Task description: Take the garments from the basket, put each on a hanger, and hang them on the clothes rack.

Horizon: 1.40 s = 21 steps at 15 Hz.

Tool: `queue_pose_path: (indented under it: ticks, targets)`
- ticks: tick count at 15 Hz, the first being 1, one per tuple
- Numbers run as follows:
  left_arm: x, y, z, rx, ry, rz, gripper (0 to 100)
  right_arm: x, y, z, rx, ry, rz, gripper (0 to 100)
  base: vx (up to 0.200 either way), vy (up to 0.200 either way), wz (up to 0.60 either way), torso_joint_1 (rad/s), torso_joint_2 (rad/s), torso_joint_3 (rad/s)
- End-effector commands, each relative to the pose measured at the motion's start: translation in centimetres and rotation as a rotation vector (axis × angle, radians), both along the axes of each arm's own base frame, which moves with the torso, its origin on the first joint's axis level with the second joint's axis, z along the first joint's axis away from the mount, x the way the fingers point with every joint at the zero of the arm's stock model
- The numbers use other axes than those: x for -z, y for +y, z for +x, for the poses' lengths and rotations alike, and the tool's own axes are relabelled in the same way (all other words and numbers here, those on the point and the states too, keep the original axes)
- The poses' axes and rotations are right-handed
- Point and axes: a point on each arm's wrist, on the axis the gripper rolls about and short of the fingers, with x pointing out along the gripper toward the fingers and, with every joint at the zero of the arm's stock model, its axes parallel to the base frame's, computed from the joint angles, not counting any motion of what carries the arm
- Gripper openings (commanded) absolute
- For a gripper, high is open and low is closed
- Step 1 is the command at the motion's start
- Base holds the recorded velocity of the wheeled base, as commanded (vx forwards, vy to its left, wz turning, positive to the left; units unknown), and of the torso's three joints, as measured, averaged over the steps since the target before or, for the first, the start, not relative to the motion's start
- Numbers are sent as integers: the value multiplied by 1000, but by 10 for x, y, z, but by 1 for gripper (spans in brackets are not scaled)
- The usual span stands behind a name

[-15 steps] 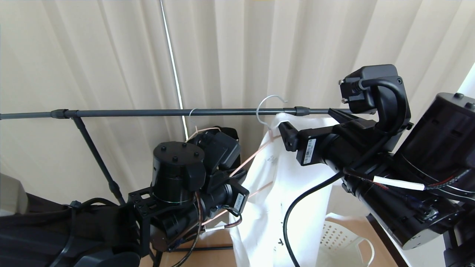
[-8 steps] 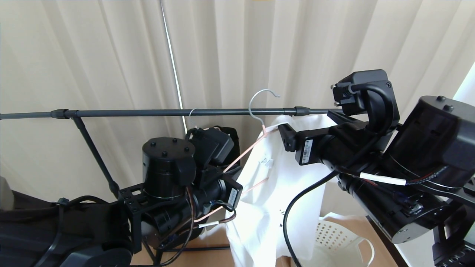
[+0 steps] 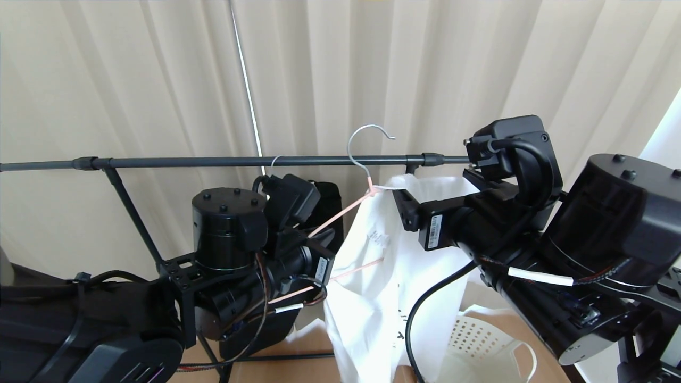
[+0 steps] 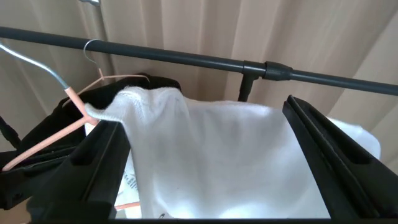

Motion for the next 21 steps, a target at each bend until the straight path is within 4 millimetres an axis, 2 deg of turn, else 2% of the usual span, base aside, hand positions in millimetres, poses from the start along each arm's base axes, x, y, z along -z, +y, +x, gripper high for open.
queue_pose_path:
  ticks: [1, 5, 13, 18, 20, 21]
  targets:
    - [0, 4, 3, -17, 2, -2, 0, 4, 1, -1, -7, 9, -11, 100, 0, 0, 0, 0, 0, 0]
    - [11, 1, 8, -18, 18, 21, 0, 4, 1, -1, -8, 8, -11, 100, 0, 0, 0, 0, 0, 0]
    - [-1, -1, 17, -34, -35, -25, 0, 18, -2, -4, -45, 39, -77, 100, 0, 0, 0, 0, 0, 0]
    - [-1, -1, 17, -34, -35, -27, 0, 25, -4, -6, -72, 49, -122, 100, 0, 0, 0, 0, 0, 0]
    - [0, 5, 19, -50, -29, -22, 0, 33, -9, -12, -147, 59, -177, 100, 0, 0, 0, 0, 0, 0]
    - [4, 7, 17, -50, -15, -15, 0, 30, -12, -15, -167, 52, -173, 100, 0, 0, 0, 0, 0, 0]
